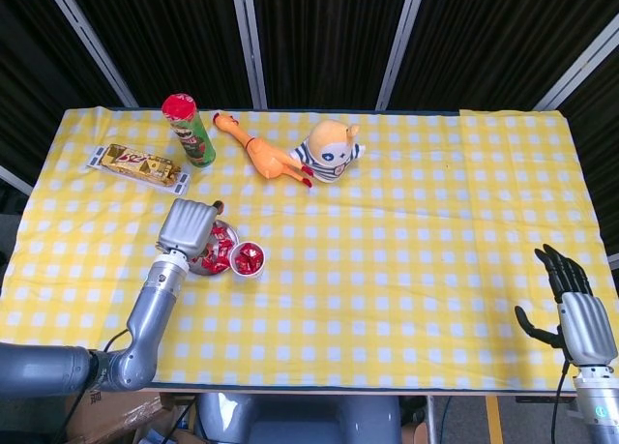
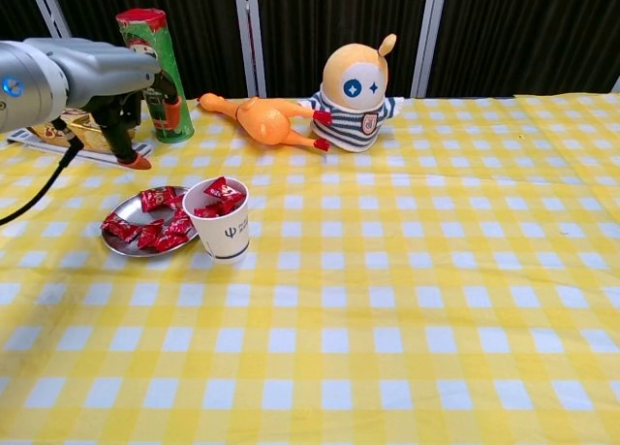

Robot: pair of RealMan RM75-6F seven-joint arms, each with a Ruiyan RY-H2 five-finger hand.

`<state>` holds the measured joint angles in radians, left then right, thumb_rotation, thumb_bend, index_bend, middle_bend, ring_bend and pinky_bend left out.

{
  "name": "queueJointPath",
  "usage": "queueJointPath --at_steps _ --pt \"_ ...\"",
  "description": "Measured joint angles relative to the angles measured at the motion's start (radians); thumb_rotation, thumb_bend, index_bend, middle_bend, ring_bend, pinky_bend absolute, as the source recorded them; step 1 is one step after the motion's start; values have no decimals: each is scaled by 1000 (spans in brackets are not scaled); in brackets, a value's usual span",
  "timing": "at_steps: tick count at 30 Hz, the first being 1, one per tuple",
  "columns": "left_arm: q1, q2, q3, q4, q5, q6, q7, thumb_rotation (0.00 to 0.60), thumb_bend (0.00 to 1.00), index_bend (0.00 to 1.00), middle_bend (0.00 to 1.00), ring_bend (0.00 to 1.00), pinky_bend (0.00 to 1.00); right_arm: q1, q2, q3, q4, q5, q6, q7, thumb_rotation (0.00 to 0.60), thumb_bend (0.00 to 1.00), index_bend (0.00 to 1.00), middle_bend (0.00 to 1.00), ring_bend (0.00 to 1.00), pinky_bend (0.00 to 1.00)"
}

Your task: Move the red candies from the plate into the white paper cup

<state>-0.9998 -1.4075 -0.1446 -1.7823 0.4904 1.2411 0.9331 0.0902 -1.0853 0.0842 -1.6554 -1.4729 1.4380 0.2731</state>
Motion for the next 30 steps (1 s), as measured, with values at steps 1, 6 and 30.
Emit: queueJointPath --at_steps 1,6,30 --pt "2 -1 5 11 -16 -7 6 600 256 327 948 1000 967 0 0 0 0 0 0 -1 600 408 0 0 0 0" --pt "6 -22 34 65 -79 -52 29 600 257 333 946 1000 967 1 -1 0 1 1 -3 -1 600 409 0 0 0 0" --pt "9 -217 70 276 -136 -133 65 600 338 388 948 1000 967 1 1 2 2 6 -4 6 600 409 0 0 0 0"
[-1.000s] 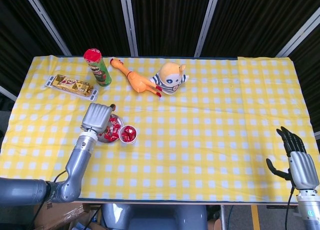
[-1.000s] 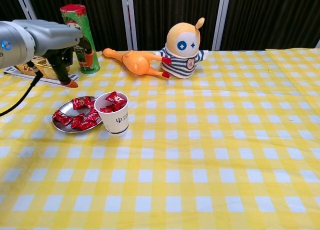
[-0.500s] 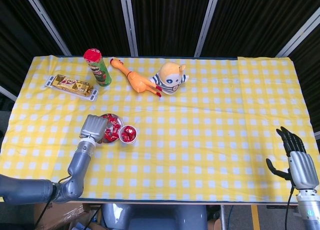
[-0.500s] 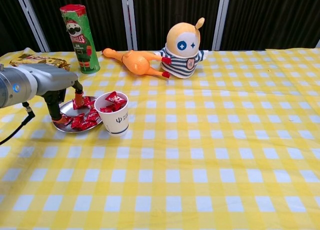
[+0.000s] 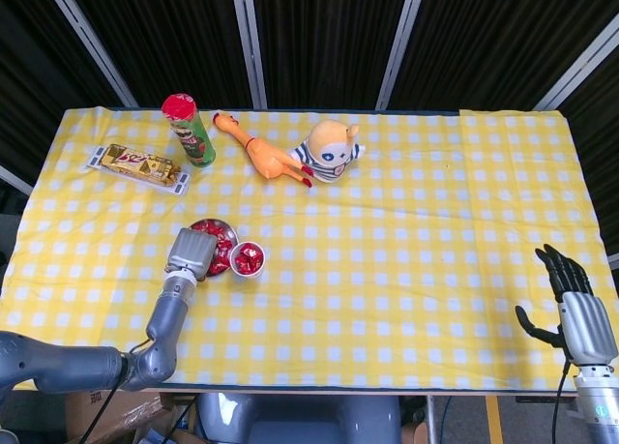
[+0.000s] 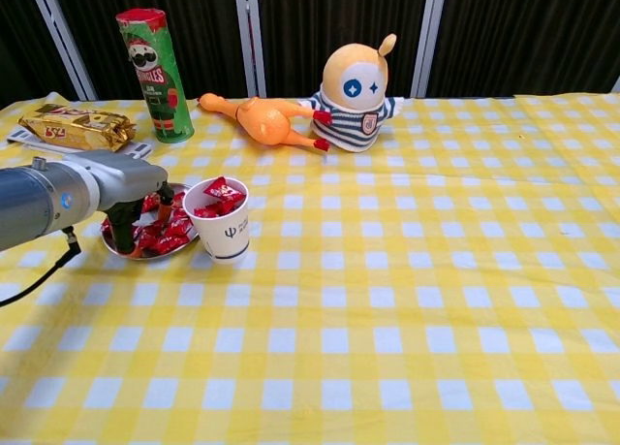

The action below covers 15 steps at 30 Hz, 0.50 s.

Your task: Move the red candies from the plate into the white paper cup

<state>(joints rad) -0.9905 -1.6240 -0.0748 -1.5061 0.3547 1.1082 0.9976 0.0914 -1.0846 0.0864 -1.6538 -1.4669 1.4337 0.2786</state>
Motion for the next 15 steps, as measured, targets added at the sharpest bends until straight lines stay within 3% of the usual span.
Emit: queueJointPath --at_steps 6,15 --pt "7 -5 -4 8 9 2 -7 600 452 474 952 1000 967 -1 1 0 -2 0 0 2 600 409 0 0 0 0" --pt "21 8 -23 -3 49 13 -41 600 465 481 951 1000 967 -1 0 0 -2 1 0 1 600 408 0 0 0 0"
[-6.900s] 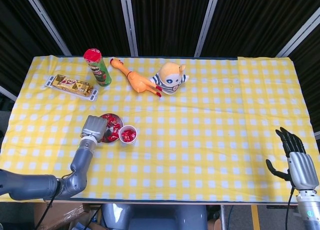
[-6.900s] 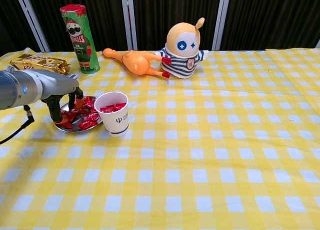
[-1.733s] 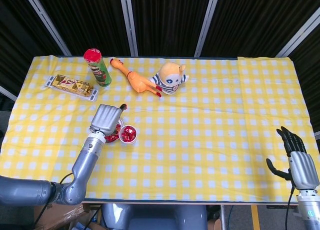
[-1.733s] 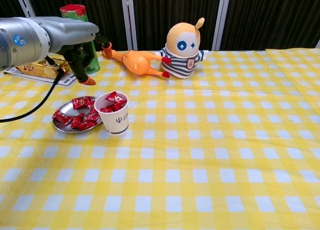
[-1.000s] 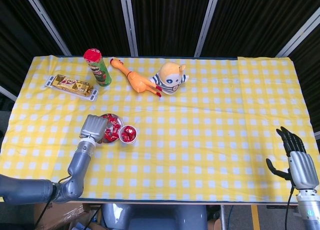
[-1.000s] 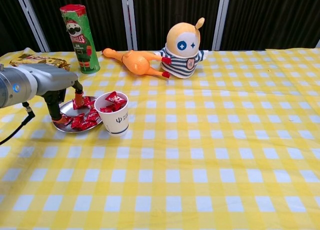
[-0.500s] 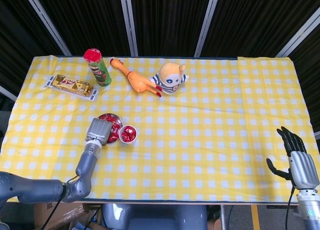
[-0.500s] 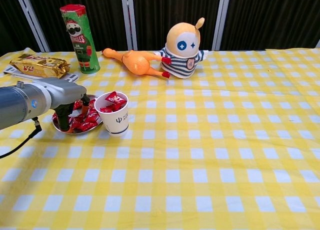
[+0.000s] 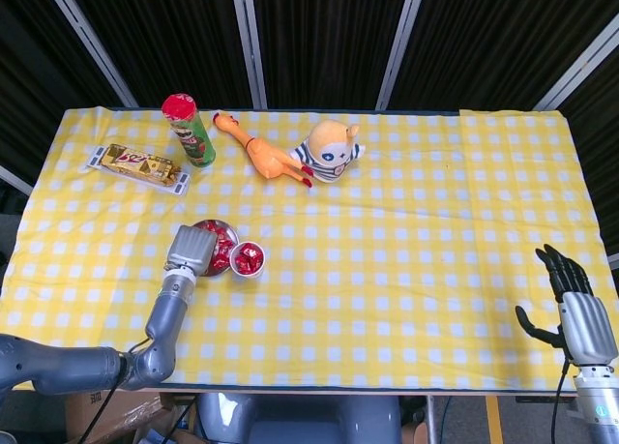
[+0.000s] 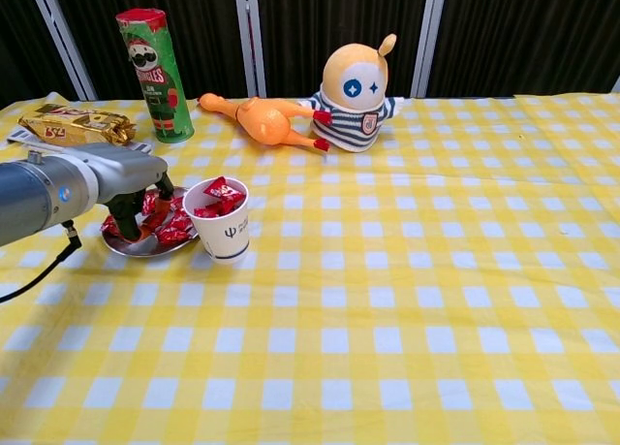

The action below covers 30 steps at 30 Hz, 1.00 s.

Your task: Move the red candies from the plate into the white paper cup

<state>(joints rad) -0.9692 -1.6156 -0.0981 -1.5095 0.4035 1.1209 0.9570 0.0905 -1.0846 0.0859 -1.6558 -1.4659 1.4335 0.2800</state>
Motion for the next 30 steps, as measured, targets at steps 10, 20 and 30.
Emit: queueJointPath --at_steps 10,20,30 --pt "7 94 -74 -126 44 34 -58 600 466 484 951 1000 967 0 1 0 -4 0 -1 0 600 409 0 0 0 0" --pt "0 205 -132 -290 102 68 -89 600 465 491 951 1000 967 -1 1 -1 -6 -2 1 3 600 408 0 0 0 0" --pt "-25 199 -140 -320 115 81 -89 600 466 492 951 1000 967 -3 1 1 -5 -3 7 5 600 409 0 0 0 0"
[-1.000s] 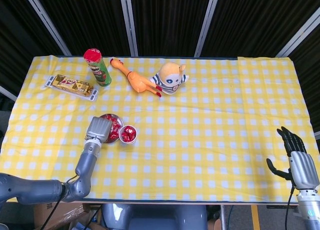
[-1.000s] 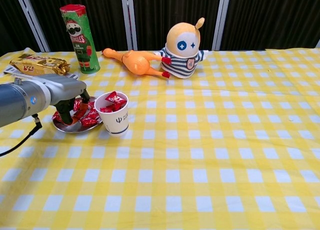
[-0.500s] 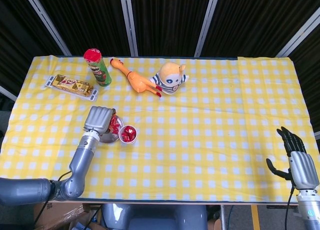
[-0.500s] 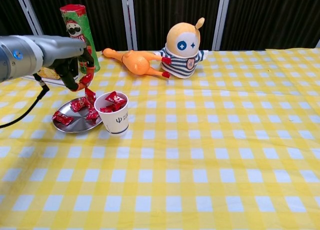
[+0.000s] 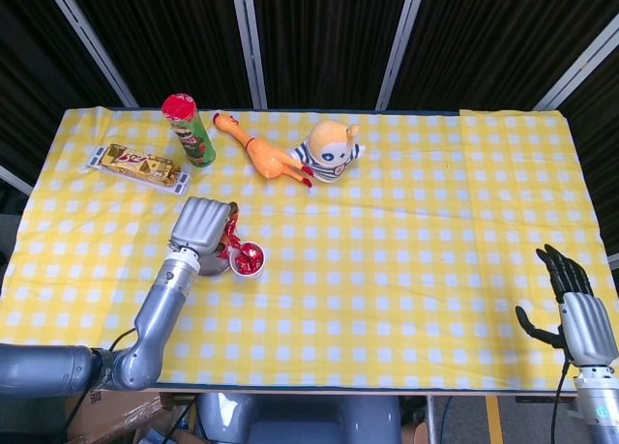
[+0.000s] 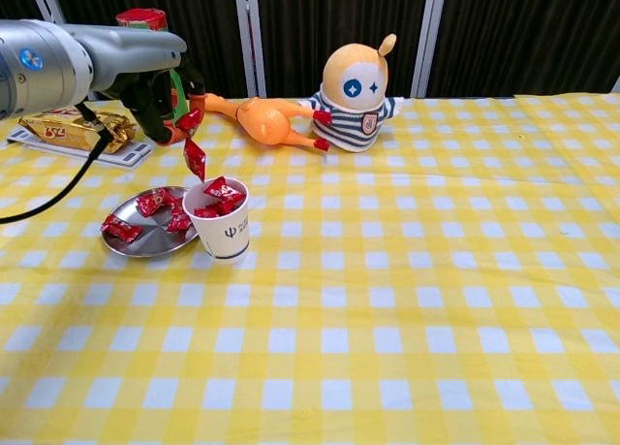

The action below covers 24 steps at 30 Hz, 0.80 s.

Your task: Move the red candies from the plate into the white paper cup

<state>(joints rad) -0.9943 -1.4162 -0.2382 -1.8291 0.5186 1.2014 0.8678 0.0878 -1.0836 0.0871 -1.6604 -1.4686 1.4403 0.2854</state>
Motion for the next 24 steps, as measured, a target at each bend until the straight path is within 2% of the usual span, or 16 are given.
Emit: queueJointPath --at_steps 11,24 --pt "-25 -22 13 -28 6 -2 15 600 466 492 950 1000 967 1 0 0 2 -2 -1 3 600 409 0 0 0 0" --pt "-53 -32 49 -41 -77 -5 70 600 465 493 949 1000 967 1 0 0 3 -4 1 6 600 409 0 0 0 0"
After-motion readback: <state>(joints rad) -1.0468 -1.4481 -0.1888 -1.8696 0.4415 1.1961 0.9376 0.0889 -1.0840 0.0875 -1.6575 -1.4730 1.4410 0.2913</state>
